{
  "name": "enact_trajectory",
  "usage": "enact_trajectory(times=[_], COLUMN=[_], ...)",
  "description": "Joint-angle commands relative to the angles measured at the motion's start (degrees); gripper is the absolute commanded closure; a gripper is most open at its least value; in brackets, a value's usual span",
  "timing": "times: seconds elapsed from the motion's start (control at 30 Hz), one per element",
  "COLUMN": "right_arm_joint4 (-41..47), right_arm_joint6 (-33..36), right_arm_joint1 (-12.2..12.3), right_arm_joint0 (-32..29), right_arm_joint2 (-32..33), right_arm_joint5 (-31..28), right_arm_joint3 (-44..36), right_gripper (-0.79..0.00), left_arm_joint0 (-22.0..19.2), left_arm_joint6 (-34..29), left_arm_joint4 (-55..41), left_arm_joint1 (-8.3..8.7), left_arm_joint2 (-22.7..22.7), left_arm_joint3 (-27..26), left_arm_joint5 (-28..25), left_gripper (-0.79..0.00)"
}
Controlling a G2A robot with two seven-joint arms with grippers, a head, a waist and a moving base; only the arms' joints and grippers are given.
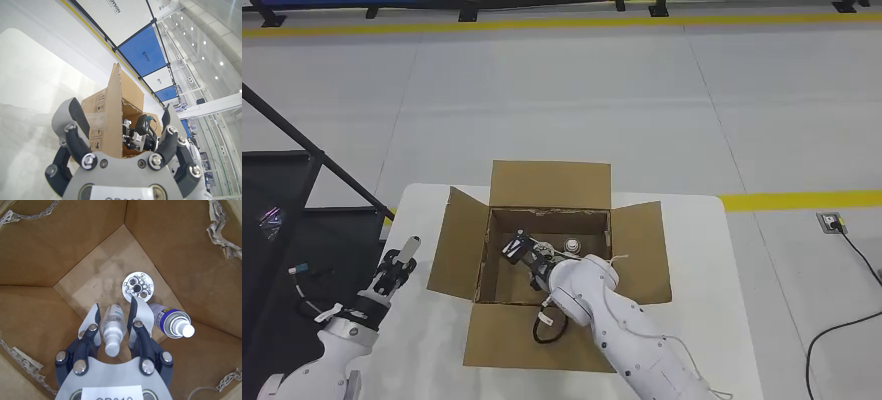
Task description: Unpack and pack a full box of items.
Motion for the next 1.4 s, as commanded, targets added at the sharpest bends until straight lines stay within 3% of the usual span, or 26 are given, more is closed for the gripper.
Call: enact_trajectory(times=[0.0, 0.23, 0.27, 0.3, 0.33, 0.67, 0.73, 1.07, 1.37], right_arm_joint4=[-0.18, -1.78, -2.14, -2.22, -2.31, 2.01, 8.81, 11.46, 21.38], right_arm_joint6=[0.04, -2.25, -2.8, -3.5, -4.23, -15.48, -21.26, -22.65, -32.74], right_arm_joint1=[0.0, 0.58, 0.77, 0.98, 1.23, 3.85, 3.74, 3.8, 4.91], right_arm_joint0=[-0.15, -2.75, -3.67, -4.78, -6.0, -21.55, -25.83, -27.44, -37.66], right_arm_joint2=[0.05, 2.12, 2.78, 3.59, 4.35, 14.93, 18.73, 19.69, 30.42], right_arm_joint5=[-0.03, 1.8, 2.5, 3.07, 3.01, 0.8, 7.48, 8.14, 8.48], right_arm_joint3=[-0.33, -6.64, -8.48, -10.58, -12.81, -35.5, -38.68, -39.67, -48.24], right_gripper=[-0.363, -0.388, -0.425, -0.668, -0.785, -0.785, -0.785, -0.785, -0.785], left_arm_joint0=[0.0, -0.31, -0.5, -0.66, -0.7, 0.49, 0.92, 1.19, -0.74], left_arm_joint6=[0.0, 0.19, 0.28, 0.47, 0.11, -3.62, -4.55, -6.93, -8.14], left_arm_joint4=[0.0, 0.48, 1.31, 2.44, 3.25, 6.04, 5.9, 9.61, 14.87], left_arm_joint1=[0.0, 0.12, 0.17, 0.22, 0.26, 0.46, 0.47, 0.45, 0.33], left_arm_joint2=[0.0, -1.16, -1.37, -1.39, -1.15, 2.2, 2.9, 9.08, 15.41], left_arm_joint3=[0.0, 0.39, 0.68, 0.87, 1.07, -0.87, -1.78, -5.57, -6.32], left_arm_joint5=[0.0, 0.64, 0.92, 0.99, 1.0, -2.76, -3.34, -4.69, -3.29], left_gripper=[-0.785, -0.785, -0.785, -0.785, -0.785, -0.785, -0.785, -0.785, -0.785])
